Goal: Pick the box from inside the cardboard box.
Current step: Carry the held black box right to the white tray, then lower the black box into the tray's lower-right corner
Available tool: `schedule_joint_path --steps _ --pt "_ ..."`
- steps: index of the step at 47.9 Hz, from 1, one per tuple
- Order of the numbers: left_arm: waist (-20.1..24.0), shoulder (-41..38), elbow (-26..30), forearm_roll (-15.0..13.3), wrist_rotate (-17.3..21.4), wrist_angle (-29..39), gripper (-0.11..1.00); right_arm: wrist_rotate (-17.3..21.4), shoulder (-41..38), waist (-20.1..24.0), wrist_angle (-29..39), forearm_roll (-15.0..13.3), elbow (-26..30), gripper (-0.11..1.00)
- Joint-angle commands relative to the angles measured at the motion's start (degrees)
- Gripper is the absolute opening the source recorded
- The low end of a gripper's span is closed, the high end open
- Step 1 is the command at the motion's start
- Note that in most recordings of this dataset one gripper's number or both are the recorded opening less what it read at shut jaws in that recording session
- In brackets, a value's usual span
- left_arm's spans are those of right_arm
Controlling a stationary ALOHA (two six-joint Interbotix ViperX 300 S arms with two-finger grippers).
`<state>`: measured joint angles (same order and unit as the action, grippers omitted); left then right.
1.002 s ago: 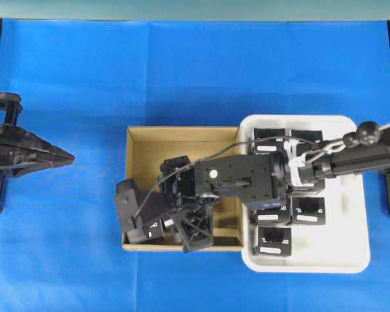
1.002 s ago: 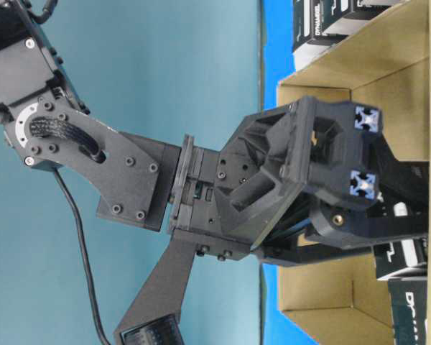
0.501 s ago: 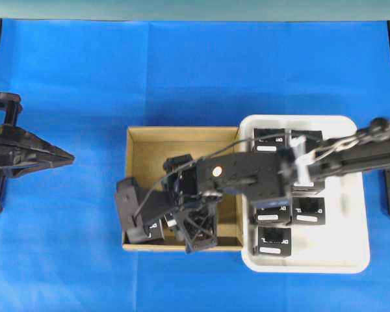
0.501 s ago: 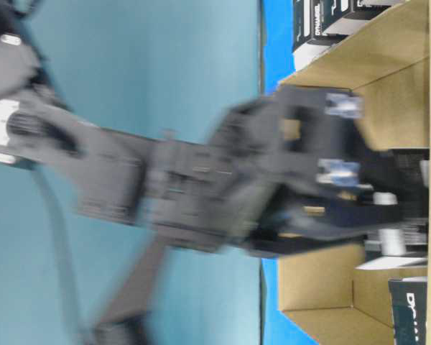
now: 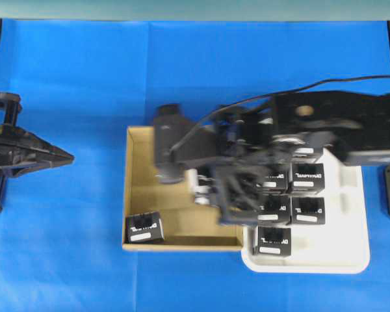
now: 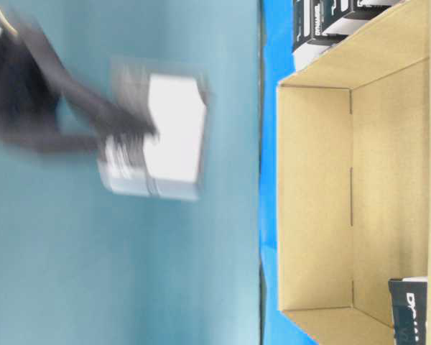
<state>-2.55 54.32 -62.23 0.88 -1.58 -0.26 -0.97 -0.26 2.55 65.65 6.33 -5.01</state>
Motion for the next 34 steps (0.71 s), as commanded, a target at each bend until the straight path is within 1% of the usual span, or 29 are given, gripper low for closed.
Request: schedule_joint_path --steps 1,7,11,15,17,22,28,34 --pt "-0.09 -0.35 1.58 0.09 0.00 -0.26 -0.05 2.02 2.99 1.76 1.58 0.70 -1.58 0.64" --pt "-0.18 -0.18 1.58 0.09 -0.09 -0.26 -0.05 6.42 6.33 3.96 1.93 1.41 -6.06 0.64" --pt "-0.44 -0.09 1.58 0.18 -0.09 -0.26 -0.05 9.84 8.88 6.15 1.32 1.41 -10.55 0.64" --pt "-0.53 0.00 1.58 0.09 -0.09 -0.26 -0.05 13.36 11.43 8.09 -0.26 1.41 -14.85 0.64" --pt "-0.62 -0.09 1.58 0.09 -0.09 -0.26 -0.05 15.82 13.18 9.23 -1.93 1.41 -17.67 0.64" --pt "-0.53 -0.09 1.58 0.09 -0.09 -0.26 -0.05 20.30 15.91 10.99 -5.45 1.41 -22.85 0.64" --pt "-0.62 -0.26 1.58 0.09 -0.09 -0.35 -0.05 23.12 17.31 12.92 -8.79 1.41 -28.56 0.64" --pt "-0.53 -0.26 1.49 0.09 0.00 -0.26 -0.05 23.38 16.61 14.06 -12.92 1.23 -32.70 0.64"
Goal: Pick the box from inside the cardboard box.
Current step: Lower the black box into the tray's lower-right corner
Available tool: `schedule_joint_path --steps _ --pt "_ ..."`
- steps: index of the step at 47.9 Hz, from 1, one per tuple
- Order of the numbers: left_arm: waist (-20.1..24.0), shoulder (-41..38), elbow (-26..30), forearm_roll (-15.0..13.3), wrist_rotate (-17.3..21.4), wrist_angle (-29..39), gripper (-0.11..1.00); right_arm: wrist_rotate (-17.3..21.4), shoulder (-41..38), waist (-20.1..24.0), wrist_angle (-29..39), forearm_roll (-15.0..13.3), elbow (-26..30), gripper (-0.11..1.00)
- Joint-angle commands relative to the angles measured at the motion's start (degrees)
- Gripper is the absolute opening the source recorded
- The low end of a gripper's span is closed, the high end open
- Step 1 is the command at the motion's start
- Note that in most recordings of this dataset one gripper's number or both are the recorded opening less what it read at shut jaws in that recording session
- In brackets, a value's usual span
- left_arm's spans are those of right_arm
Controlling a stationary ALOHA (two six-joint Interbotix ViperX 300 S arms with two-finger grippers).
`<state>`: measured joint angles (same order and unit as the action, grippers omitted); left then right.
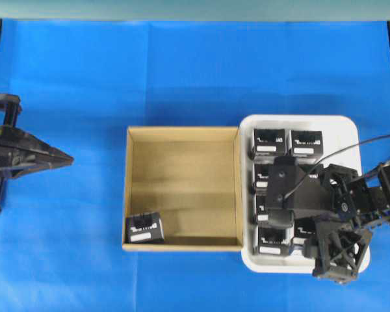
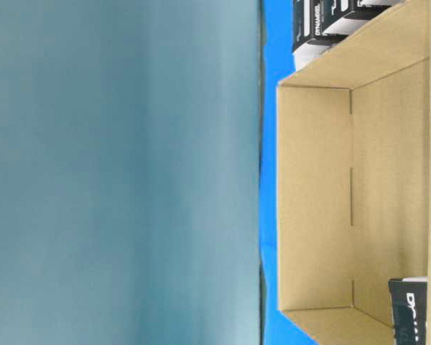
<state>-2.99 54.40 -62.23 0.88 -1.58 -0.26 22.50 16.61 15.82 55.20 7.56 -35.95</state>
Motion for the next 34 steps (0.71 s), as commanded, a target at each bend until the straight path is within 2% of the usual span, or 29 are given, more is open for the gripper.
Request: schedule_joint_path --steps 1,14,26,34 --pt "-0.18 -0.35 1.49 0.09 0.00 -0.26 -0.05 -0.09 -0.44 0.97 -3.16 -0.09 -2.29 0.64" --pt "-0.18 -0.26 1.67 0.09 -0.09 -0.26 -0.05 0.00 -3.34 2.11 -12.48 -0.18 -8.17 0.63" --pt "-0.09 -0.26 1.85 0.09 -0.09 -0.26 -0.05 0.00 -3.25 2.37 -12.48 -0.26 -9.49 0.61" --pt "-0.09 -0.26 1.85 0.09 -0.09 -0.26 -0.05 -0.09 -2.81 2.37 -9.23 -0.26 -8.79 0.62"
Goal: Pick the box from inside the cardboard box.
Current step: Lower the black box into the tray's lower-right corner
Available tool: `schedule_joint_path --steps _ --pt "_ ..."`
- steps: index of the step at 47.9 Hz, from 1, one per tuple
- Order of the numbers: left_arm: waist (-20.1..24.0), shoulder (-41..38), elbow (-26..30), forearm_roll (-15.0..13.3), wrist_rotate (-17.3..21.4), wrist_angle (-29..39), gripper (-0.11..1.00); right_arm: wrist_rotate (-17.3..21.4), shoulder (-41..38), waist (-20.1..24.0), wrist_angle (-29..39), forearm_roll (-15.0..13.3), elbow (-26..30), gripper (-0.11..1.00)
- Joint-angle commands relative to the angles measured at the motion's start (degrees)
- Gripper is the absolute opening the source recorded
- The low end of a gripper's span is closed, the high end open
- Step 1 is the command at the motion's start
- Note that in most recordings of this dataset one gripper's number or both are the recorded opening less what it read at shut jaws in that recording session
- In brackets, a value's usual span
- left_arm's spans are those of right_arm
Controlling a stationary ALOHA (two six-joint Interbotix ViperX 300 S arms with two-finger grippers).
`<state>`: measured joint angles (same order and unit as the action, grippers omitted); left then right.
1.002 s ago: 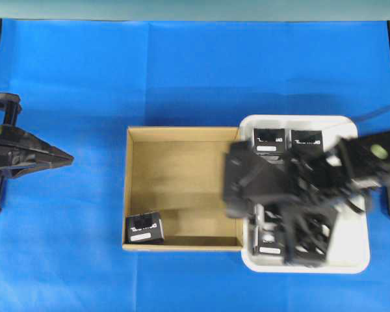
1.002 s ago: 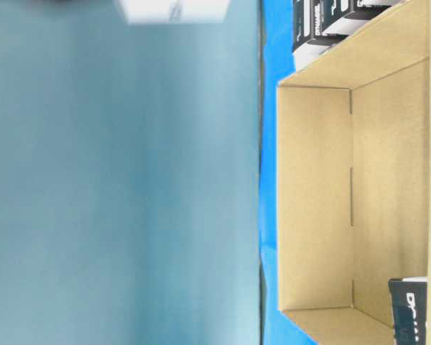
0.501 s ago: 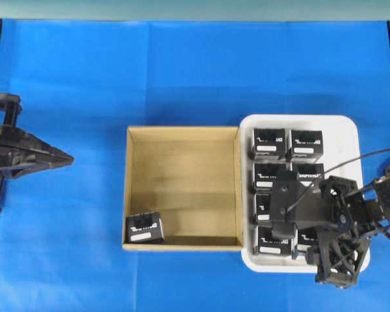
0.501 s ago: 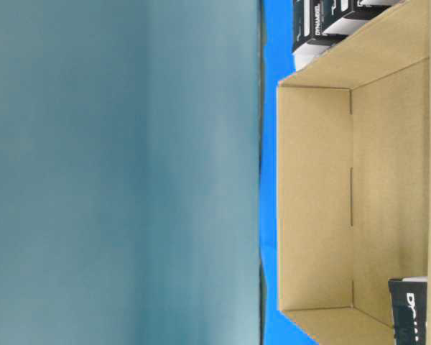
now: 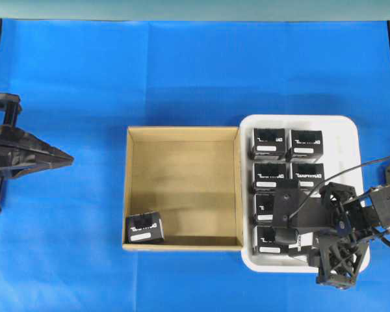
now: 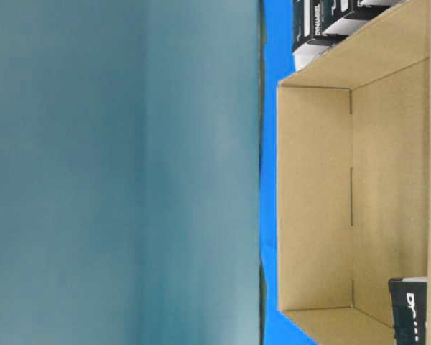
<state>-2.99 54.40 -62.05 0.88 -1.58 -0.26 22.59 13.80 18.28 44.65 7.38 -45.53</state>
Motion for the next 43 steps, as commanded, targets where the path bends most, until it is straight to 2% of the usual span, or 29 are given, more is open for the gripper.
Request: schedule_joint_path --steps 1,8,15,24,43 --pt "-0.18 -0.26 1.67 0.09 -0.09 -0.26 -0.05 -0.18 0.00 -0.09 2.02 -0.09 0.97 0.62" --pt "-0.18 -0.44 1.67 0.09 -0.09 -0.26 -0.05 -0.44 0.70 -0.09 6.24 -0.70 2.29 0.62" --pt "-0.18 -0.44 1.67 0.09 -0.09 -0.26 -0.05 -0.88 -0.79 -0.09 4.04 -2.11 2.55 0.61" --pt "-0.18 -0.44 1.67 0.09 -0.09 -0.26 -0.05 -1.76 -4.57 -0.09 3.43 -2.55 3.43 0.62" --pt "-0.18 -0.44 1.67 0.09 -0.09 -0.35 -0.05 -2.90 -8.53 -0.09 6.59 -4.13 6.68 0.62"
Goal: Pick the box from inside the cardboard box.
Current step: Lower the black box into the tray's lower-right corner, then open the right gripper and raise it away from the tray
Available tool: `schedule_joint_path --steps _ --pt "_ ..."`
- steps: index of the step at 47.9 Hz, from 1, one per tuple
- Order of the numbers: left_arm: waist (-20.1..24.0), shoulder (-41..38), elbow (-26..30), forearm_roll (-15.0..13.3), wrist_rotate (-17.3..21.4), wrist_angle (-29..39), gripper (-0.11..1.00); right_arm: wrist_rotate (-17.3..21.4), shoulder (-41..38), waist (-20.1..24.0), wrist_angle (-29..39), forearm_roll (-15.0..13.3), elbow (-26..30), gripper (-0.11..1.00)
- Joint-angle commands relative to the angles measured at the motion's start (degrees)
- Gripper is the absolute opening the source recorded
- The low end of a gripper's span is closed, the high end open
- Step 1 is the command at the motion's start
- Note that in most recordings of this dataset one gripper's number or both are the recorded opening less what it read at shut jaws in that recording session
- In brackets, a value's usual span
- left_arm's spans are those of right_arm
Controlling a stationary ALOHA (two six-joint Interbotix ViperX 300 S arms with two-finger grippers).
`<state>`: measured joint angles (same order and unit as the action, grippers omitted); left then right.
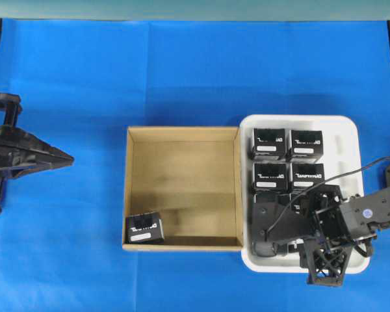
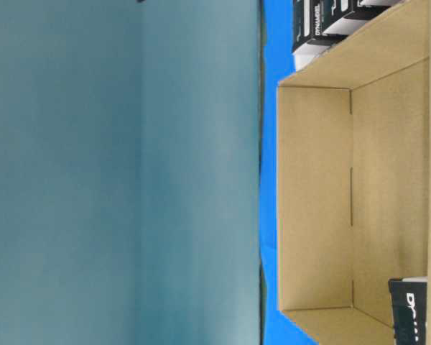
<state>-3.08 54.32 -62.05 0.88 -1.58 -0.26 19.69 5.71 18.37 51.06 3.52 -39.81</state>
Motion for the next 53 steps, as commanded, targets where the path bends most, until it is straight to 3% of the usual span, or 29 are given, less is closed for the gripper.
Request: schedule_joint_path --steps 1,7,14,19,34,53 --pt "0.00 -0.35 1.67 0.09 -0.09 -0.35 -0.05 0.00 -0.53 -0.18 0.26 -0.09 1.05 0.62" --pt "-0.09 -0.35 1.67 0.09 -0.09 -0.35 -0.05 0.00 -0.79 -0.18 1.23 0.79 2.11 0.64" --pt "0.00 -0.44 1.67 0.09 -0.09 -0.53 -0.05 0.09 -1.14 -0.18 3.78 0.79 3.34 0.88" --pt "-0.09 -0.35 1.67 0.09 -0.09 -0.53 -0.05 0.18 -1.14 -0.26 4.31 0.79 3.78 0.97" --pt "-0.09 -0.44 1.67 0.09 -0.09 -0.53 -0.05 0.79 1.49 -1.05 5.62 0.79 5.98 0.97" --pt "-0.09 -0.35 1.67 0.18 -0.09 -0.35 -0.05 3.25 10.55 -3.87 4.48 0.44 7.12 0.97"
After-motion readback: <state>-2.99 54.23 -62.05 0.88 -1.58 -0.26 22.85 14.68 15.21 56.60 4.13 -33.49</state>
